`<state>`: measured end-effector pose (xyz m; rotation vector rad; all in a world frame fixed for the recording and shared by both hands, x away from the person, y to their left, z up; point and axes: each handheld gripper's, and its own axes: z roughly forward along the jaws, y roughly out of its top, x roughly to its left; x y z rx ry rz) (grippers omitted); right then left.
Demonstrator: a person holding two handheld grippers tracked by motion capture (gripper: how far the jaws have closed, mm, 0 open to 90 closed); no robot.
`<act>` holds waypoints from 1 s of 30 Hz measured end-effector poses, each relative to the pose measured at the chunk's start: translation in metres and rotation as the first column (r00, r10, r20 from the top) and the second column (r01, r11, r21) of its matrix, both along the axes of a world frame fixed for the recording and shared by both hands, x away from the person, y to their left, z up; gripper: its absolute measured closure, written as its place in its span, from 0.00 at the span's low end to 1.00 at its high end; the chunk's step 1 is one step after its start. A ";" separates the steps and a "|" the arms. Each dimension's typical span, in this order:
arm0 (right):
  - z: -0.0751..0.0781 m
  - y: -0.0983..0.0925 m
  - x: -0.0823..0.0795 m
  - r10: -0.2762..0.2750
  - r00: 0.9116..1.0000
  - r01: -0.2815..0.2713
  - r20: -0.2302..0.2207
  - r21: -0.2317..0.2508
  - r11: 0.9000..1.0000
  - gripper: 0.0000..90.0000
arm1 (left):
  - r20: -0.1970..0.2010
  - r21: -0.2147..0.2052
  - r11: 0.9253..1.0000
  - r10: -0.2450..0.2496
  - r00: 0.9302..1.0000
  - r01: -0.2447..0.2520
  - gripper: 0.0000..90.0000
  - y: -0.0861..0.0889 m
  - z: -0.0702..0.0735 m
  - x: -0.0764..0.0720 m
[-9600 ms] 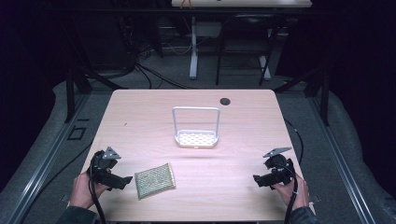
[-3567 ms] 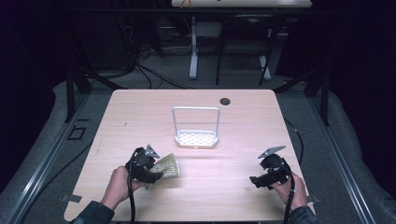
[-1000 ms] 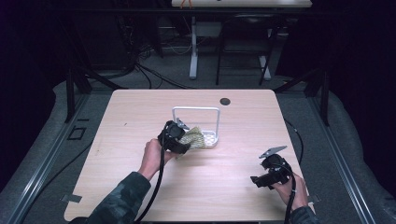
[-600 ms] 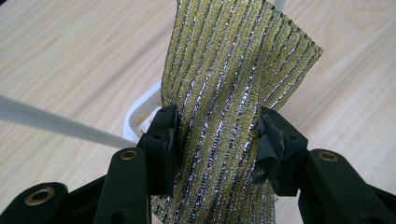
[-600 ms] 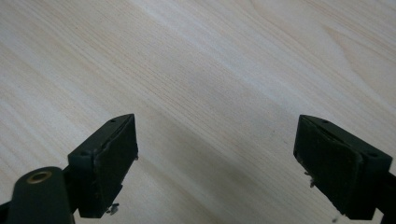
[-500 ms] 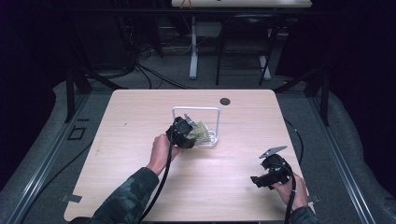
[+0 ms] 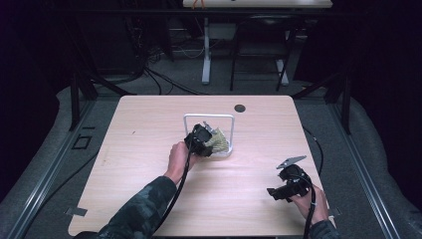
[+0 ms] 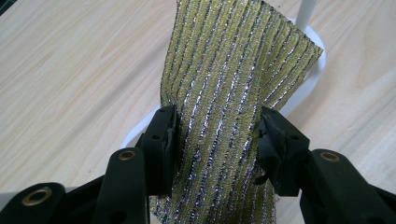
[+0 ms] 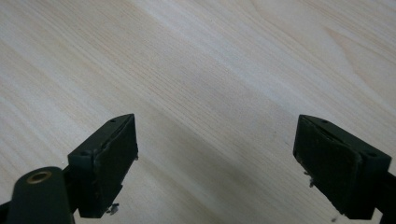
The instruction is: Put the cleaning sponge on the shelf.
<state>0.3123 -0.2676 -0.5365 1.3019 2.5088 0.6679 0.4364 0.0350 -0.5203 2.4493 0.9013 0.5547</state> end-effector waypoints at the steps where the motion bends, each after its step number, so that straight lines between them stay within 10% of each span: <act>1: 0.000 0.000 0.000 0.000 1.000 0.000 0.000 0.000 1.000 0.15 | -0.002 -0.001 1.000 0.003 1.000 -0.003 0.57 -0.001 -0.001 0.001; 30: -0.001 0.001 0.000 0.014 1.000 -0.014 -0.007 0.010 1.000 0.15 | -0.007 0.003 0.999 0.037 0.999 -0.037 0.36 -0.010 -0.016 0.008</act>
